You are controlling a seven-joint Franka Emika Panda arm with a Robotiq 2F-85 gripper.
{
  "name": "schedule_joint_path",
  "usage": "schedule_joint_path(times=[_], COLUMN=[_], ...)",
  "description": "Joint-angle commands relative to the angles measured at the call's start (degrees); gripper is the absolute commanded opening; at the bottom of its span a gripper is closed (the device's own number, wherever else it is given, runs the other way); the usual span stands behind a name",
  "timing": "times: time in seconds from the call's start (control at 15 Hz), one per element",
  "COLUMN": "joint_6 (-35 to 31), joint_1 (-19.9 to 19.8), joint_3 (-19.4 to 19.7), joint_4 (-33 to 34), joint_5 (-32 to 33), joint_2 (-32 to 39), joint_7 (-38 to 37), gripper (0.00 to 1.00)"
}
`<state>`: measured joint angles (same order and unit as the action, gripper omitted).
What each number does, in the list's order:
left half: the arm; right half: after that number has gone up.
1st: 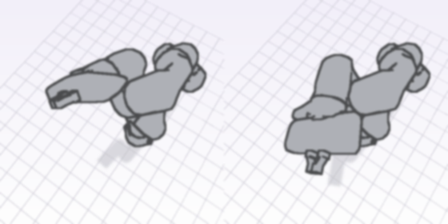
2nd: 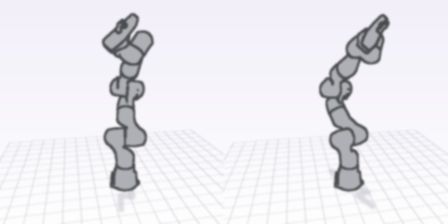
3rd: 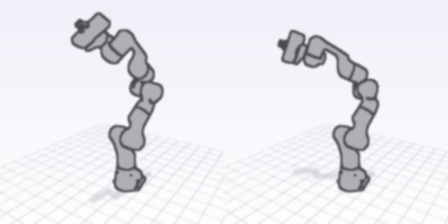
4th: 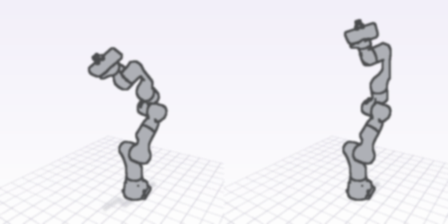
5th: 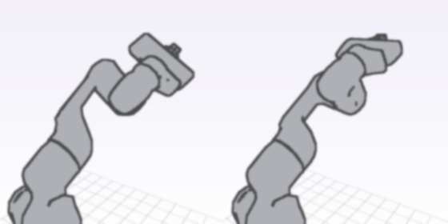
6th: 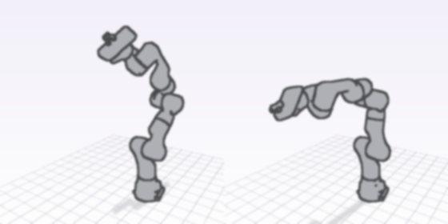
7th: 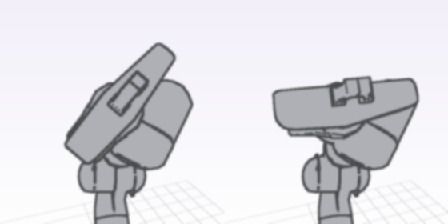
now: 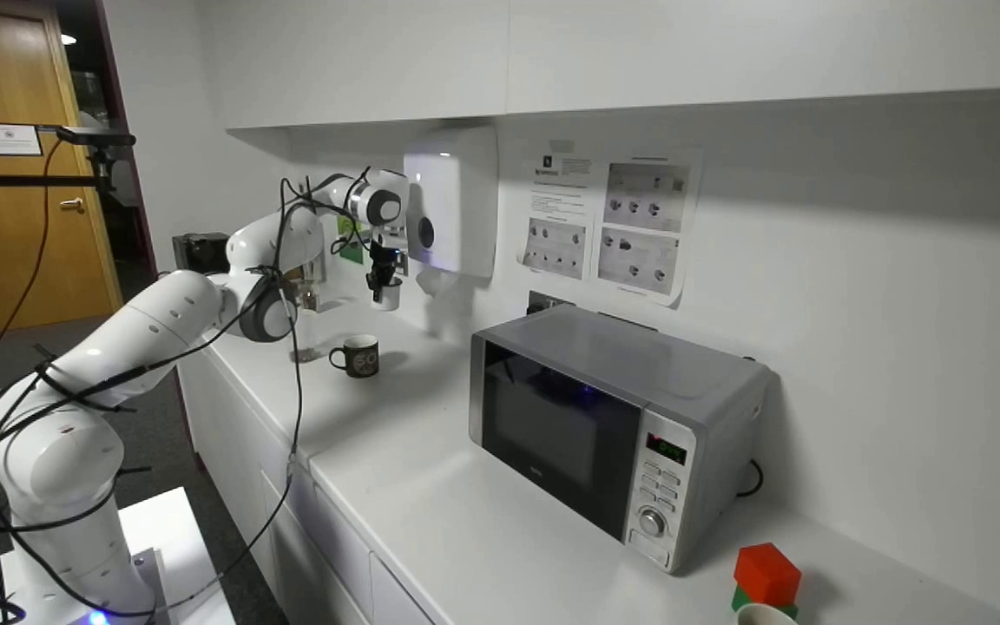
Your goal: Pour the contents in the white mug into the cup.
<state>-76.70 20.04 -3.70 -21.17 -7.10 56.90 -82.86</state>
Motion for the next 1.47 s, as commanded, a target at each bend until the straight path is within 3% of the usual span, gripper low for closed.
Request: schedule_joint_path(times=[0.0,0.8,1.4], joint_6=[-1.74,-1.37,-0.86], joint_1=[-1.59,-1.39,6.14], joint_3=[-1.62,-1.75,-2.59], joint_4=[-1.14,-1.16,-1.31], joint_5=[-1.94,-1.80,-0.91], joint_2=[-0.42,0.34,-0.18], joint_7=[-2.26,-2.21,-4.46], gripper=[0.01,0.01,0.01])
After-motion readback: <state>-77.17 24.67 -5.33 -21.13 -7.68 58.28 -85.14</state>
